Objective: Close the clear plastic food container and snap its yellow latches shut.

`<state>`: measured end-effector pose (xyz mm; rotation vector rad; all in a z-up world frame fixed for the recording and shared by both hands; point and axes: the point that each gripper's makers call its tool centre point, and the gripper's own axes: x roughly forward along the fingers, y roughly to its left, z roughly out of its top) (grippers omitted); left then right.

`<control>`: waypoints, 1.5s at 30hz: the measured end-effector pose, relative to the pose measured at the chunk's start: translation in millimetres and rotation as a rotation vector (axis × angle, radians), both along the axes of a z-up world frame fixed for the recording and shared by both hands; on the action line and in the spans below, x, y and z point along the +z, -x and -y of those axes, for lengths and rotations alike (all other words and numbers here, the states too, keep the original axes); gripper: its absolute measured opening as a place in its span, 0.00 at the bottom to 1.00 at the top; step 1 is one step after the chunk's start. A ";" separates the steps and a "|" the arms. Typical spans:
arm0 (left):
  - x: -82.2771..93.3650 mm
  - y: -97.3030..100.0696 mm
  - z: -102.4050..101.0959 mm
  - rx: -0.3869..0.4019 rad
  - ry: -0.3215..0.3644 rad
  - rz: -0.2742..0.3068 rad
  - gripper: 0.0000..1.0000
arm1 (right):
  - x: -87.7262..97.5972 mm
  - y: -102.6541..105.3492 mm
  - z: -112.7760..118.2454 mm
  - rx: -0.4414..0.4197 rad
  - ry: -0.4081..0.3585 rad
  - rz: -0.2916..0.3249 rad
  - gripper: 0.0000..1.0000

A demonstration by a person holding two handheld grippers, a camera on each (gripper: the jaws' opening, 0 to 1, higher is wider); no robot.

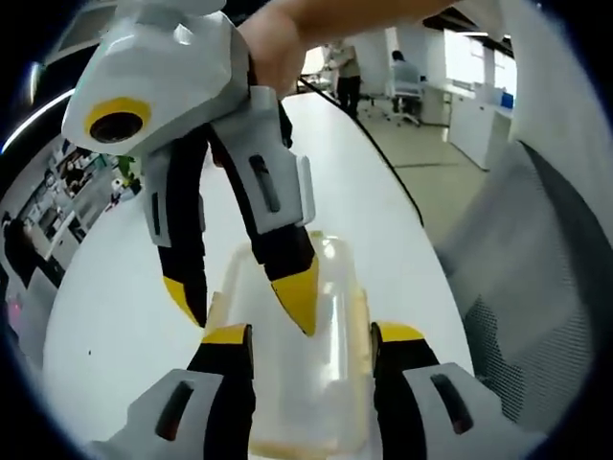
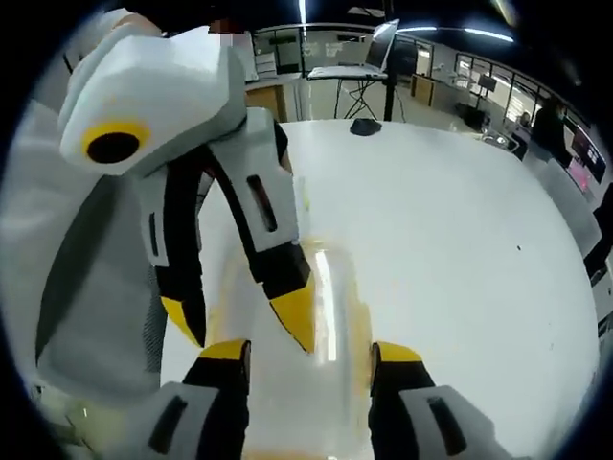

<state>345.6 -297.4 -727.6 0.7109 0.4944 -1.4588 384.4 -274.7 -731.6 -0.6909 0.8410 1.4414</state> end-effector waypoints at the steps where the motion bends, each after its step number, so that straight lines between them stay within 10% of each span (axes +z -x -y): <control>1: -0.5 0.4 0.5 -0.005 -0.002 0.005 0.48 | -0.4 -0.4 0.3 -0.002 0.004 -0.008 0.48; 9: -6.3 2.2 3.5 -0.043 -0.078 0.097 0.48 | -4.2 -1.6 0.9 0.009 0.067 -0.066 0.49; 31: -7.6 4.3 -0.1 -0.032 -0.075 0.107 0.46 | -16.5 9.5 -1.0 0.017 0.194 -0.287 0.47; 42: -10.5 10.7 3.9 -0.070 -0.067 0.217 0.41 | -15.1 11.6 1.0 0.029 0.202 -0.239 0.47; 45: -8.1 7.7 -2.4 -0.020 -0.032 0.157 0.40 | -16.2 8.3 3.0 0.023 0.186 -0.240 0.47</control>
